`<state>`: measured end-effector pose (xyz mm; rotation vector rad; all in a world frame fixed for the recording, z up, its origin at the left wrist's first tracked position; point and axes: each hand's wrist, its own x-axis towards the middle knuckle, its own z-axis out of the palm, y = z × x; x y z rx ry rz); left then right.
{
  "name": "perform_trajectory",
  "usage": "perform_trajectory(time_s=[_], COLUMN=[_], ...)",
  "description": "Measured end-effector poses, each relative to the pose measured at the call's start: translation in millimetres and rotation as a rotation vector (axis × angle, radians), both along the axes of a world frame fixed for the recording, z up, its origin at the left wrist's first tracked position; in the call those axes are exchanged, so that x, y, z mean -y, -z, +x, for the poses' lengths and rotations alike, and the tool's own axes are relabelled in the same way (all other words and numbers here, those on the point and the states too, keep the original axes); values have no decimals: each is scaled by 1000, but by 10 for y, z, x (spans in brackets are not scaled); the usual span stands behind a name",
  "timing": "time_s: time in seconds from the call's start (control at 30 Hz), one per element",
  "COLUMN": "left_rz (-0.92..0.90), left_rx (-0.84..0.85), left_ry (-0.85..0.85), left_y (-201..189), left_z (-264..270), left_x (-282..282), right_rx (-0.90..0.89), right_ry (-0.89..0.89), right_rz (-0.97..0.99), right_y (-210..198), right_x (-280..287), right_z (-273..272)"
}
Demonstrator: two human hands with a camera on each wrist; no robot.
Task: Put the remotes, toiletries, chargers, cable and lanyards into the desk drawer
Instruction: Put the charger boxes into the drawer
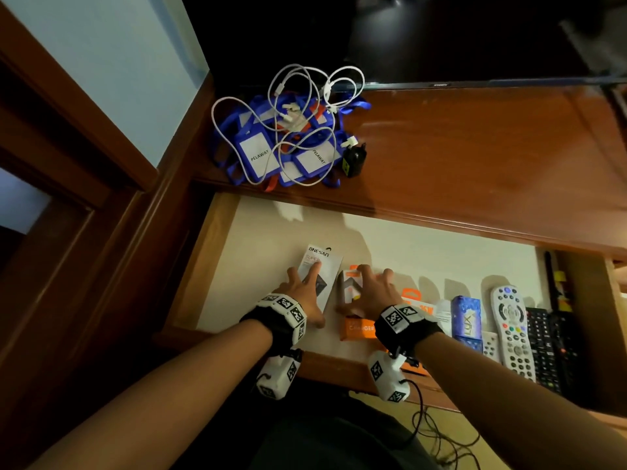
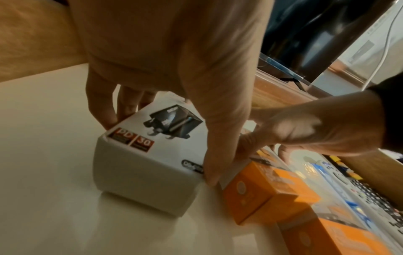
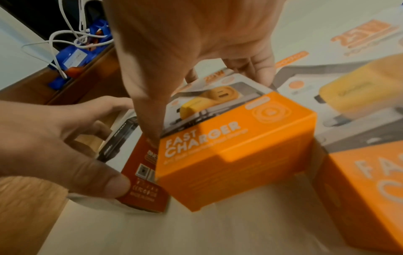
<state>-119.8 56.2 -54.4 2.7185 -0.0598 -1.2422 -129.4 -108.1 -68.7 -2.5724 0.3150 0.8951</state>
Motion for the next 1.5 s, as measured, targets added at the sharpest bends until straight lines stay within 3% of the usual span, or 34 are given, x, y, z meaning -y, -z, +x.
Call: perform_trajectory(time_s=[0.33,0.53,0.8,1.0,1.1,1.23,1.5], left_rz=[1,-12,-23,-53,-99,-147,-77], left_rx=[22,12,-20,-37,-17,16,13], left_ry=[22,-5,-2,-47,-120,-203,-165], left_y=[-20,-14,19,59,76,82,65], left_z=[147,130,-84,-72,-82,-89,-159], left_x=[19,-2,112,112,87,66,92], right_rx=[39,106,73,144,65,4,-41], right_ry=[-92,-336,-416,-226,-112,-201,-269], right_rz=[13,-160,-118,-32,-68,-61,-54], right_y=[58,1,-29,-58,-30,-10,-43], right_x=[30,195,461,590,660,632,674], right_z=[-32,-13,-97,-92,-152,-192,-157])
